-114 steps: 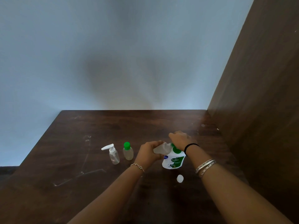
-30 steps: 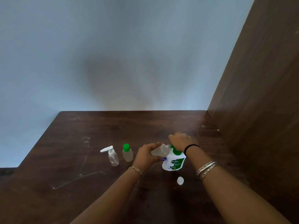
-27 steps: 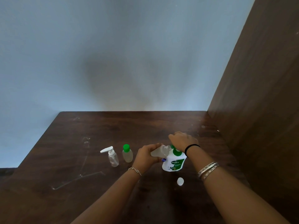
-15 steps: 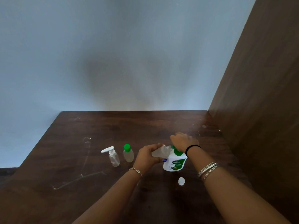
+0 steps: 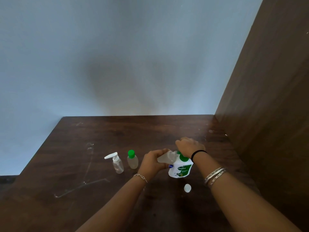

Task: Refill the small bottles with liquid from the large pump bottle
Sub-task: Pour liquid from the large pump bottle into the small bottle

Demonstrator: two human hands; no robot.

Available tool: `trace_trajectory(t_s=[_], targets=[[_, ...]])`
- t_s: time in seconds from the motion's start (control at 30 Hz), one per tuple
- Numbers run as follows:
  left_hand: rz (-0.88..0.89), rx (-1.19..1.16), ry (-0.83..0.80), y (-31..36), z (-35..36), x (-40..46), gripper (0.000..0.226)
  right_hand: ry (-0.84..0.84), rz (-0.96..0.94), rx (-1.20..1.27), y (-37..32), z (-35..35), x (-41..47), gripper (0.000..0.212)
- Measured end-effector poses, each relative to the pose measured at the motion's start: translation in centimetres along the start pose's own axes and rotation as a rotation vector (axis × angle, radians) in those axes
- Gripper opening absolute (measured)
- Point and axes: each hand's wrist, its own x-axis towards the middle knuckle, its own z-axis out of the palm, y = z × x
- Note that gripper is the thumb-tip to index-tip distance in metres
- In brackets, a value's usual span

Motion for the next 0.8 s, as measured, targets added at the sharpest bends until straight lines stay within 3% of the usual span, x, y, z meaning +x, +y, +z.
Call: trace_trajectory(t_s=[0.8], targets=[[0.023, 0.1, -0.008, 0.49, -0.25, -0.02, 0.058, -0.019, -0.005, -0.002, 0.16, 0.21, 0.1, 0.038]])
